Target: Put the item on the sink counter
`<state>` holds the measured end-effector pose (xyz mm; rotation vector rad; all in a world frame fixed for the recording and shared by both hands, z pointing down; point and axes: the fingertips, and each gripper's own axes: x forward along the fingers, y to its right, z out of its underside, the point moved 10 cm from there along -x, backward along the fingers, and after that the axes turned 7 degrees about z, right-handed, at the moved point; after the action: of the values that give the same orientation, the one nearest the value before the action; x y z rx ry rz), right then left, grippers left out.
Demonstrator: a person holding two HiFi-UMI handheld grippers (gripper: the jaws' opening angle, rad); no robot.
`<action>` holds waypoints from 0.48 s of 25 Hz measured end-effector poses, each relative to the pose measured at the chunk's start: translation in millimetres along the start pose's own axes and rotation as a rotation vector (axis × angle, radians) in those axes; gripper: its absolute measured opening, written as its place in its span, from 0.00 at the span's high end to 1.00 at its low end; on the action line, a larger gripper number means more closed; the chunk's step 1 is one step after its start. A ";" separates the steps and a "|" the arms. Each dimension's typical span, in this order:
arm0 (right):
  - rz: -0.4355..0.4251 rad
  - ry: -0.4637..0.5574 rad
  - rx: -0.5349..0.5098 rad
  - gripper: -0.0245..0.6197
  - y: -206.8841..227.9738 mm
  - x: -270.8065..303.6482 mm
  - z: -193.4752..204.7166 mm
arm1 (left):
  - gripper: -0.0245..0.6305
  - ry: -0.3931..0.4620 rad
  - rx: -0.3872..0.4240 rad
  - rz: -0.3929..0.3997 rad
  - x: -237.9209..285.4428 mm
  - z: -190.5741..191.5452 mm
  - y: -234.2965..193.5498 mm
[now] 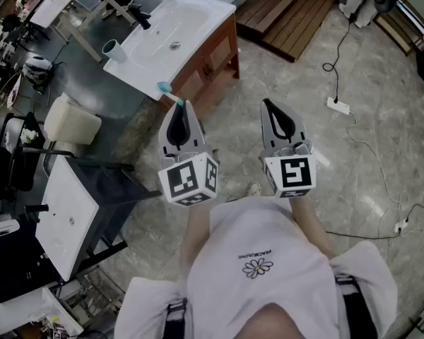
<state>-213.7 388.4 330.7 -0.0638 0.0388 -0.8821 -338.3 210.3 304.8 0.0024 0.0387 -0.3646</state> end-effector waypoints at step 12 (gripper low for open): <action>-0.012 -0.001 0.019 0.95 22.2 9.7 8.9 | 0.90 0.000 -0.006 -0.005 18.9 4.8 12.6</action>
<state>-190.0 395.3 337.9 -0.0469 0.0290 -0.8940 -316.0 215.2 308.8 -0.0038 0.0394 -0.3696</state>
